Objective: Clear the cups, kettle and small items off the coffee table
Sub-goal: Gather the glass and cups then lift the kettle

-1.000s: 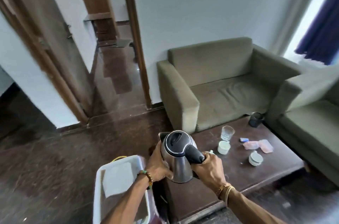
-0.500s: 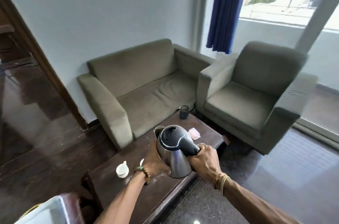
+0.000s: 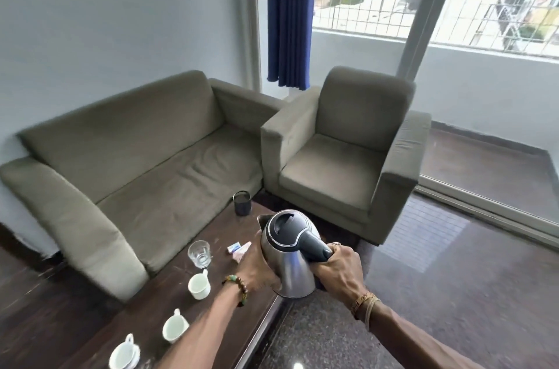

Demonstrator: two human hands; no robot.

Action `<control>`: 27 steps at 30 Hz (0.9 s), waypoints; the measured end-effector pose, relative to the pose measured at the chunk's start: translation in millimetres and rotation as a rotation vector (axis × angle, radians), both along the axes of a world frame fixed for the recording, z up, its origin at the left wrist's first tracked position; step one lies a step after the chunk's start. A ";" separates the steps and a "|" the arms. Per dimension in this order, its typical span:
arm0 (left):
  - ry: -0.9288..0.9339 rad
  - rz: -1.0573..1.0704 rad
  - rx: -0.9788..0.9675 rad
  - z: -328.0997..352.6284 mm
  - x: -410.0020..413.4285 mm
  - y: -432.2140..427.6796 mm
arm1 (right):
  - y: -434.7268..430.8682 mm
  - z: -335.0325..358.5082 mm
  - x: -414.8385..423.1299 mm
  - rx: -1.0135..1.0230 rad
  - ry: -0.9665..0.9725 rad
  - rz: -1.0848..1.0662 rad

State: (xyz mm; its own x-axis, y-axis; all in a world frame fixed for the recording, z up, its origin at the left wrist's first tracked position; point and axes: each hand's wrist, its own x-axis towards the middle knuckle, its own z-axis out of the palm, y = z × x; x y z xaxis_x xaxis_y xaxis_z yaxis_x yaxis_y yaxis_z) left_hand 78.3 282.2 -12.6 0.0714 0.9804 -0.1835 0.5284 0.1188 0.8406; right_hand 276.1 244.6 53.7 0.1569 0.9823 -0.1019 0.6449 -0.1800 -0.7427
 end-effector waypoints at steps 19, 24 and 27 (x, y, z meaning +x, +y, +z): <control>-0.072 0.062 -0.062 -32.9 52.6 117.3 | 141.9 -45.5 57.3 -0.066 -0.086 0.137; -0.072 0.142 -0.075 -25.5 58.1 136.3 | 180.5 -43.0 60.3 -0.077 0.006 0.229; -0.049 0.189 -0.081 -16.8 52.2 149.2 | 202.6 -41.0 56.3 -0.061 0.043 0.280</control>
State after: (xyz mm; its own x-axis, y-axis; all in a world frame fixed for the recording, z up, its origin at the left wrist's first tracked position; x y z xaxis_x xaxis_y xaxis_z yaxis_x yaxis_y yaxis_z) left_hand 130.5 431.4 -29.4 -0.1019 0.9593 -0.2634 0.4485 0.2807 0.8486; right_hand 332.5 447.2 12.7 -0.1257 0.9786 -0.1629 0.6441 -0.0444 -0.7637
